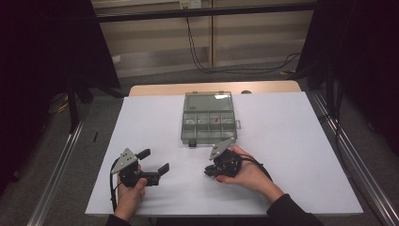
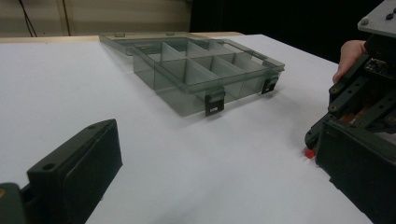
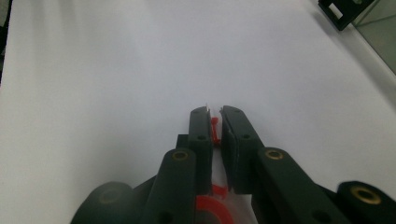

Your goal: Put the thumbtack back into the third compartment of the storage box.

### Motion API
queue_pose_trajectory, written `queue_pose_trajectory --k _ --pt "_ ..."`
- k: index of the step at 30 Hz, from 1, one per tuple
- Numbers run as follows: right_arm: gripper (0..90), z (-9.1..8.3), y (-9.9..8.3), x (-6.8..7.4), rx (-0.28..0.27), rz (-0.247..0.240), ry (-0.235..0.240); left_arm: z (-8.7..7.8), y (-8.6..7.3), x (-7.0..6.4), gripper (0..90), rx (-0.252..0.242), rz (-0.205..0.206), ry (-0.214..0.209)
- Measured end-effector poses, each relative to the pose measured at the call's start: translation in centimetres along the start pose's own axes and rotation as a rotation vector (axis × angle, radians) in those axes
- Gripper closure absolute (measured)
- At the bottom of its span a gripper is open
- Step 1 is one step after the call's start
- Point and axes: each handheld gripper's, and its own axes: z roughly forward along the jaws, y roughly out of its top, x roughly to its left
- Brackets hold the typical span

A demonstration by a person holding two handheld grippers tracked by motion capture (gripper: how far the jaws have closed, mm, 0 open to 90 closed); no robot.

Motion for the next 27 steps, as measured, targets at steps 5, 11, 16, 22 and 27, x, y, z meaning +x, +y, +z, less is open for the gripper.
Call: queue_pose_trajectory --k 5,11,16,22,27 --pt "83.5 0.03 0.1 0.15 0.003 0.009 -0.004 -0.04 -0.01 0.01 0.2 0.002 -0.001 -0.007" --pt "84.6 0.35 0.31 0.53 -0.001 0.0 -0.01 -0.03 -0.01 0.0 0.2 0.001 0.002 -0.005" --pt "85.9 0.34 0.36 0.45 -0.002 0.026 -0.007 -0.04 -0.01 0.0 0.2 0.001 0.002 -0.005" --pt "86.0 0.09 0.5 0.44 -0.019 0.05 0.007 -0.05 -0.01 0.0 0.2 0.003 0.005 -0.005" --pt "86.0 -0.58 0.75 0.19 -0.047 0.078 0.005 -0.06 -0.01 0.02 0.2 -0.004 0.001 0.0"
